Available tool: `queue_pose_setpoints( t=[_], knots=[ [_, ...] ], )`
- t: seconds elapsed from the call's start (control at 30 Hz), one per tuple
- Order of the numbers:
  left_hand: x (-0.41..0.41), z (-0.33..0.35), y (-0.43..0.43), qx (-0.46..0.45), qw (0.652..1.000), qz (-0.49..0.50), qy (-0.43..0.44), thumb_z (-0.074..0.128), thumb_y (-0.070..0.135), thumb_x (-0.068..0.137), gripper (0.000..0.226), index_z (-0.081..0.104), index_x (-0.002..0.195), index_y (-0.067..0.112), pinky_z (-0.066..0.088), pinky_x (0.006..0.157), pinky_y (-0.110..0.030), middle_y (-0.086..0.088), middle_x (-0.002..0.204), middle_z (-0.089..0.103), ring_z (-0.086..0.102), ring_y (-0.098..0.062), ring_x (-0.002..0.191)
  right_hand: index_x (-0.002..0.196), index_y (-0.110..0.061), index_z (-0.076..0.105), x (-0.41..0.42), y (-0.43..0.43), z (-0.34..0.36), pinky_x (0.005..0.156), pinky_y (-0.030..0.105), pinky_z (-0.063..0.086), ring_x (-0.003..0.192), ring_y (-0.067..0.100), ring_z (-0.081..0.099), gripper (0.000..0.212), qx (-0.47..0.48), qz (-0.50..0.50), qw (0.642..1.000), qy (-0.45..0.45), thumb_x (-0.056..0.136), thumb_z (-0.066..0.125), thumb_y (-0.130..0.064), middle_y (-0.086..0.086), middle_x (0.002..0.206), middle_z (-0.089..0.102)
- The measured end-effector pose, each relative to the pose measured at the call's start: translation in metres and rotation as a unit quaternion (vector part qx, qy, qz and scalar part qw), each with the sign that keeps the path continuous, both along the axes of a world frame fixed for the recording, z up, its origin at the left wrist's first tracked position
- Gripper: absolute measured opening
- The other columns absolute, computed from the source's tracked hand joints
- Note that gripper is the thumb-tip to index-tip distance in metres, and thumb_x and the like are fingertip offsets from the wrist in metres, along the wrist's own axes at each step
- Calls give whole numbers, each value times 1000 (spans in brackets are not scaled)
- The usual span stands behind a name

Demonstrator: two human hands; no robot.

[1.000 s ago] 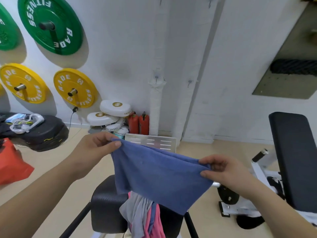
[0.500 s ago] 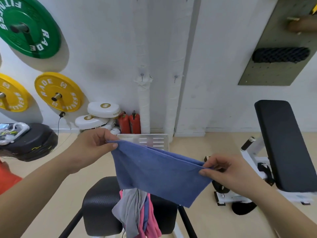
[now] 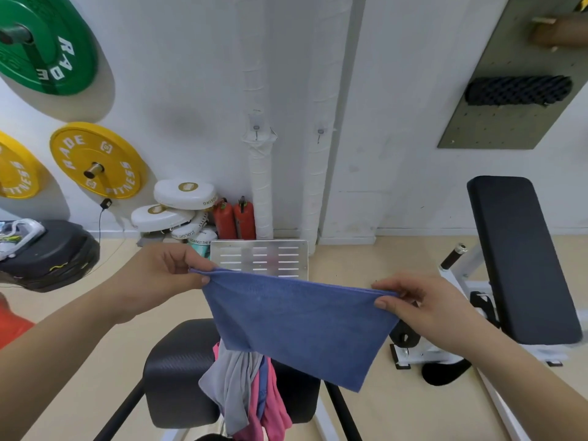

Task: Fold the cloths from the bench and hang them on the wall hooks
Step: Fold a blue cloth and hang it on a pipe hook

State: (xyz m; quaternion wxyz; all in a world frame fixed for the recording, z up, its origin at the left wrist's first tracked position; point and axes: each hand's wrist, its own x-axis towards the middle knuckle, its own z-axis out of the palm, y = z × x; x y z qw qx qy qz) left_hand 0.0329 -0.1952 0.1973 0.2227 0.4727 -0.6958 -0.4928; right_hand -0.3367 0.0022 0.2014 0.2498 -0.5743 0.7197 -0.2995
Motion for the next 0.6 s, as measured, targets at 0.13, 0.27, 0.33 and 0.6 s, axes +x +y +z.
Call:
queue_pose_setpoints(
  t=[0.13,0.27,0.33,0.6],
  knots=[
    [7,0,-2,-32,998,-4,-52,73,-9,85,26,80,82,16,59,84,-30,0,90,82,77,-16,87,74,-38,69,4,-8,1,69,9,45,79,3,61,21,16,2,999,30,87,78,-24,-22,83,68],
    [21,-2,-5,-52,995,-5,-90,69,-11,82,32,79,79,19,61,80,-35,1,87,81,76,-17,80,77,-35,70,13,-24,-1,59,14,46,62,5,63,15,25,-3,999,21,90,75,-28,-19,72,70],
    [26,-6,-6,-73,991,0,-115,67,-12,79,34,76,82,20,61,73,-33,4,85,79,72,-10,73,82,-27,72,21,-35,-3,55,14,49,50,7,62,11,46,-7,999,-19,92,72,-23,-9,63,72],
    [48,-19,-42,-129,978,50,-155,64,-5,77,35,77,85,26,56,75,-26,9,86,75,69,-11,84,84,-24,75,53,-113,-7,59,22,56,61,13,72,19,85,-5,995,-47,87,72,-6,3,72,77]
  ],
)
